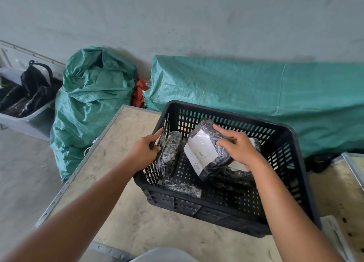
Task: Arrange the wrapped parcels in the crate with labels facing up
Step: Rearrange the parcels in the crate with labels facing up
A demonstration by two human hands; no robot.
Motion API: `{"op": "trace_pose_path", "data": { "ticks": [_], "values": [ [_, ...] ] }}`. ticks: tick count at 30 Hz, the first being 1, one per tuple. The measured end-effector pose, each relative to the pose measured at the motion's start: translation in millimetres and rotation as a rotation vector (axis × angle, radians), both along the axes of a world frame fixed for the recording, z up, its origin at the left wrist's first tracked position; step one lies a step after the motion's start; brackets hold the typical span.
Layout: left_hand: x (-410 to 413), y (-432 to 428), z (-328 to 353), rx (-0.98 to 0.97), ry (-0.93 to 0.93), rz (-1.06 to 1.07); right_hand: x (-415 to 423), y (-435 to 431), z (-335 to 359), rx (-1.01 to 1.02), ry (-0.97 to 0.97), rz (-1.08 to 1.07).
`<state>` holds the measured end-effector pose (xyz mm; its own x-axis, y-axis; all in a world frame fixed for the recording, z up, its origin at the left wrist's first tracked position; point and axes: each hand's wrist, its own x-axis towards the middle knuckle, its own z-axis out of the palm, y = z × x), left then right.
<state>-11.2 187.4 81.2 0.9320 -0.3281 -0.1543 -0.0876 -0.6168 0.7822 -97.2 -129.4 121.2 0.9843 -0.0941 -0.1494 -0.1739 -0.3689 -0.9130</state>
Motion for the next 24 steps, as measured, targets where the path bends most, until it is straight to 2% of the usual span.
{"op": "trace_pose_path", "data": {
  "ticks": [3,5,6,9,12,16,20,22,24],
  "values": [
    [-8,-2,8,0.041,-0.225,0.004,-11,-8,22,0.040,-0.009,0.021],
    [-16,-4,18,-0.049,-0.385,-0.060,-18,-10,37,0.051,-0.021,0.046],
    [-20,-8,24,-0.111,-0.395,-0.097,-20,-12,45,0.043,-0.028,0.057],
    [-30,-26,56,-0.322,-0.207,-0.193,-28,-15,67,0.054,-0.068,0.097],
    [-35,-46,86,-0.505,-0.053,-0.343,-29,-21,81,0.165,-0.062,0.147],
    [-36,-63,101,-0.577,0.172,-0.493,-26,-32,86,0.399,-0.009,0.176],
    [-34,-72,85,-0.615,0.199,-0.417,-18,-43,71,0.437,0.007,0.002],
    [-29,-76,69,-0.670,0.238,-0.324,-17,-44,58,0.359,-0.045,-0.110],
    [-20,-78,54,-0.672,0.230,-0.225,-19,-36,45,0.258,-0.077,-0.109]
  ]
}}
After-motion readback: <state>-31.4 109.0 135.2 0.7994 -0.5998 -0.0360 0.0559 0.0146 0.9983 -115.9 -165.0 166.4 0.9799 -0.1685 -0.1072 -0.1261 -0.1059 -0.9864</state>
